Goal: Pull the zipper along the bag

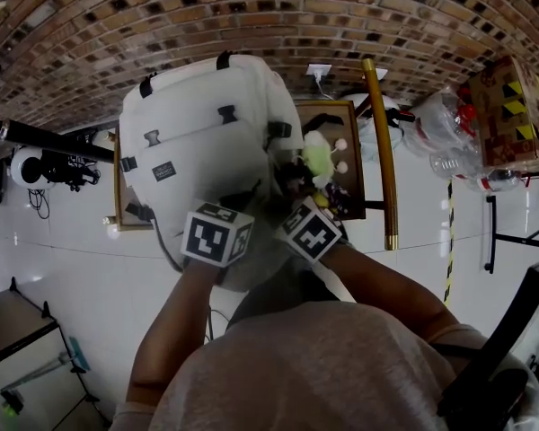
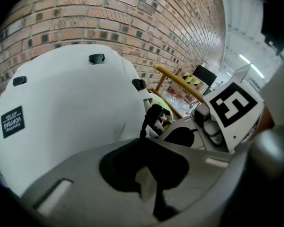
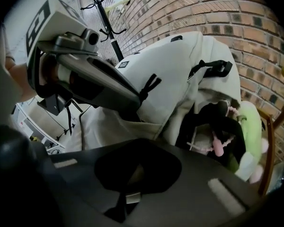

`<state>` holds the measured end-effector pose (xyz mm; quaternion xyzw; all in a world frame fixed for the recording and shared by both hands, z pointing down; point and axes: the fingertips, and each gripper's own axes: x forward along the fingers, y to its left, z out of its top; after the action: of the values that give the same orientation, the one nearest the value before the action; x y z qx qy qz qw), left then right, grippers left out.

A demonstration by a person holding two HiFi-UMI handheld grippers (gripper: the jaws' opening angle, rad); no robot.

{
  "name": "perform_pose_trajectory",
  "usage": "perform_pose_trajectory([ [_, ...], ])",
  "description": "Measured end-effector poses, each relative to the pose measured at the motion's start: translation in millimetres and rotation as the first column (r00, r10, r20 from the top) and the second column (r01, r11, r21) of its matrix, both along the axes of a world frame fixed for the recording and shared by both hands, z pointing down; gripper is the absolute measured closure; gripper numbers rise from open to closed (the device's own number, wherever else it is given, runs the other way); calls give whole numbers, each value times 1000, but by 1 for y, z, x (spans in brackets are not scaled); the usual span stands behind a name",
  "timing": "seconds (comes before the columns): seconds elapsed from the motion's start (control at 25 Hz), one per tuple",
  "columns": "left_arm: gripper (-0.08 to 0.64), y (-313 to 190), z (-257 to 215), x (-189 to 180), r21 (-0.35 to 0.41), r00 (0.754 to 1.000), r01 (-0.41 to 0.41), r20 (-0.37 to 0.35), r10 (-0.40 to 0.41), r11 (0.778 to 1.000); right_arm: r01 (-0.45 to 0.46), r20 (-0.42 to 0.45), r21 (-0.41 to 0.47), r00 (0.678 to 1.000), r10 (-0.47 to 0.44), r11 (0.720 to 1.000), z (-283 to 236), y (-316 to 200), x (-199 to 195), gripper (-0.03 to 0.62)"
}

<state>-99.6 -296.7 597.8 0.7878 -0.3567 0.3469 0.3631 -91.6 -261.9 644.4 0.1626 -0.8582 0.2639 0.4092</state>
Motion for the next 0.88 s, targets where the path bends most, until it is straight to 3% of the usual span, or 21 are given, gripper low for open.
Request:
perform_pose_trajectory([
  [0.28,548,14,0,-39,23,995,103,4,-103,994,10,-31,4,999,-10,1000,2,-2,1,594],
  [0.44,548,26,-2,-83,45,980,189,49,-191,981,12,-40,2,999,-12,1000,3,-3,1,594],
  [0.64,548,50,-1,-138,34,945,316,75,-318,948,21,-51,1,998,-21,1000,6,-2,3,594],
  [0.88,548,78,0,-194,55,884,447,122,-450,893,36,-66,7,997,-35,999,5,-3,3,594],
])
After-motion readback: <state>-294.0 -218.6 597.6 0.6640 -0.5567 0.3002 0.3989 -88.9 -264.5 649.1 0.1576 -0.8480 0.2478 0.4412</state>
